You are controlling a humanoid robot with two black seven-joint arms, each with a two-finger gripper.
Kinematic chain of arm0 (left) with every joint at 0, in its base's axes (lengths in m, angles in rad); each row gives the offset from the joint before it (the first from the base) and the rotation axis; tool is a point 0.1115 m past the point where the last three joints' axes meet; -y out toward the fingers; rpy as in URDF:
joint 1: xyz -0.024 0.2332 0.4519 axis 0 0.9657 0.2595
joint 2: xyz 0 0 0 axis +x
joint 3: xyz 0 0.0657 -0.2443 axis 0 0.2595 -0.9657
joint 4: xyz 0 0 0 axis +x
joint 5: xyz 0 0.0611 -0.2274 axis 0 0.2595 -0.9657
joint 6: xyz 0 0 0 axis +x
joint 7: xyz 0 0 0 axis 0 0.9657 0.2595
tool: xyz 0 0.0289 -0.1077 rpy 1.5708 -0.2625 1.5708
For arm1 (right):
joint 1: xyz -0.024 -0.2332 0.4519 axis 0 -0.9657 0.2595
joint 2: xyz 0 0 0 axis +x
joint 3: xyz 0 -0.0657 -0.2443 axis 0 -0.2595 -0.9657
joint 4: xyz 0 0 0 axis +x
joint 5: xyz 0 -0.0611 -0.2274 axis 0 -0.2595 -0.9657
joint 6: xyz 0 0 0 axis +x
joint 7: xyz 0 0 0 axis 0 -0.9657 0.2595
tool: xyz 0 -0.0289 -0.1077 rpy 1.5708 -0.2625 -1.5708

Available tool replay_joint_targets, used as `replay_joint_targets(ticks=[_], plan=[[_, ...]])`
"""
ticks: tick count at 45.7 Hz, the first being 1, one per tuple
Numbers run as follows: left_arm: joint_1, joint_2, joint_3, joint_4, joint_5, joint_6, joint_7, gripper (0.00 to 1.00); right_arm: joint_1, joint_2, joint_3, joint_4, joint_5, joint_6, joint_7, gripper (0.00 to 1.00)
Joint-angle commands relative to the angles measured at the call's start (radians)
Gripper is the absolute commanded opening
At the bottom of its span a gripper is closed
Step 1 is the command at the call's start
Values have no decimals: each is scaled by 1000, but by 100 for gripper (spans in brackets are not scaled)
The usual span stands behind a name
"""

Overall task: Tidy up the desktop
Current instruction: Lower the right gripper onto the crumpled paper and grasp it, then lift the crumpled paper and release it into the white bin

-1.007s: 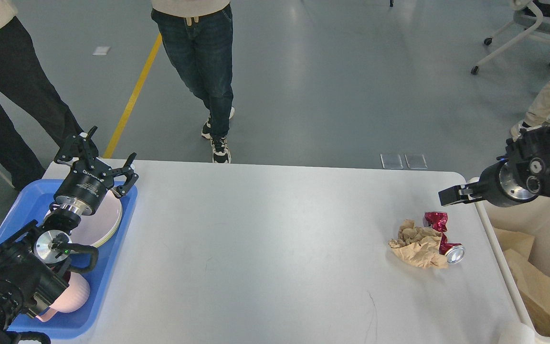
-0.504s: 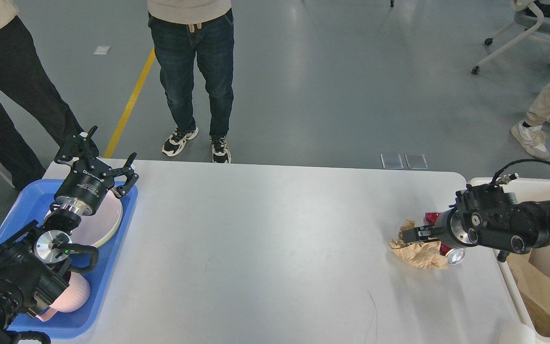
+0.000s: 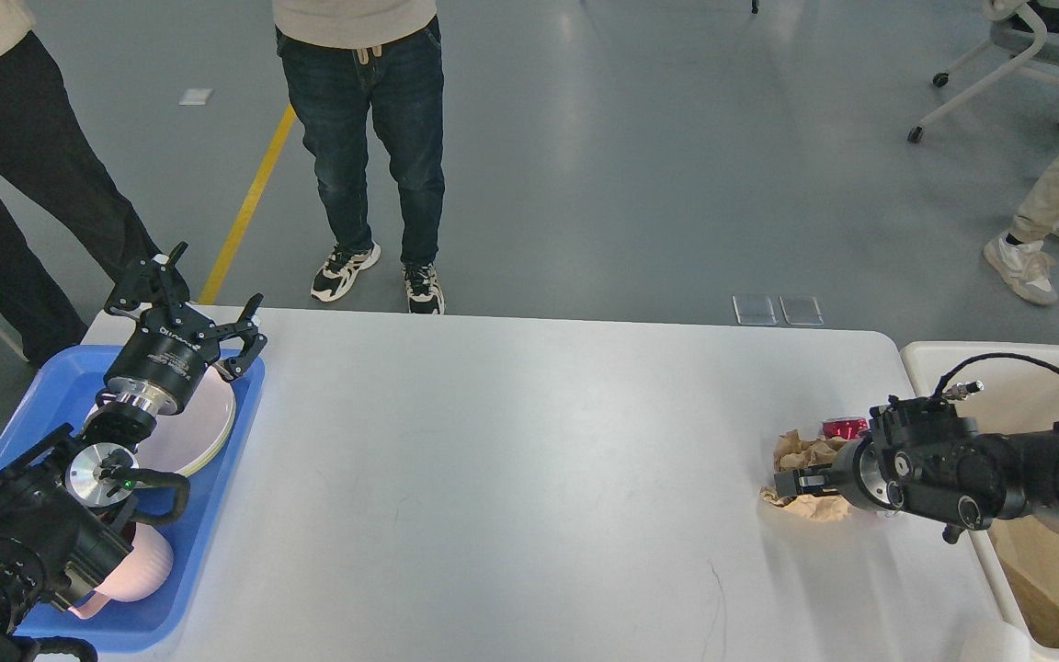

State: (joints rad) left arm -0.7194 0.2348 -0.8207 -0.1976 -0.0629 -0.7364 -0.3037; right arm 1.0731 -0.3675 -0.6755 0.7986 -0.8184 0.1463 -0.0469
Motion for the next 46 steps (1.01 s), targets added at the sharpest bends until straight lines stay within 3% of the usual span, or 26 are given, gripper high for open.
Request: replay_joint_targets(ticks=[1, 3, 6, 14, 20, 26, 31, 41, 46], plan=[[0, 0, 0, 0, 0, 0, 0, 100, -4, 12, -1, -1, -1, -11, 1, 33], [0, 0, 0, 0, 0, 0, 0, 100, -2, 10, 1, -2, -1, -13, 1, 28], [0, 0, 0, 0, 0, 0, 0, 100, 10, 10, 1, -1, 1, -7, 2, 0], [0, 0, 0, 0, 0, 0, 0, 100, 117, -16, -9, 45, 5, 65, 1, 0], [0, 0, 0, 0, 0, 0, 0, 100, 278, -139, -15, 157, 7, 170, -5, 0], [0, 0, 0, 0, 0, 0, 0, 100, 562, -267, -120, 298, 21, 269, -8, 0], [0, 0, 0, 0, 0, 0, 0, 100, 877, -373, -191, 398, 21, 427, -21, 0], [0, 0, 0, 0, 0, 0, 0, 100, 1339, -418, -326, 402, 12, 708, -48, 0], [0, 0, 0, 0, 0, 0, 0, 100, 1348, -436, -361, 364, -39, 699, -61, 0]])
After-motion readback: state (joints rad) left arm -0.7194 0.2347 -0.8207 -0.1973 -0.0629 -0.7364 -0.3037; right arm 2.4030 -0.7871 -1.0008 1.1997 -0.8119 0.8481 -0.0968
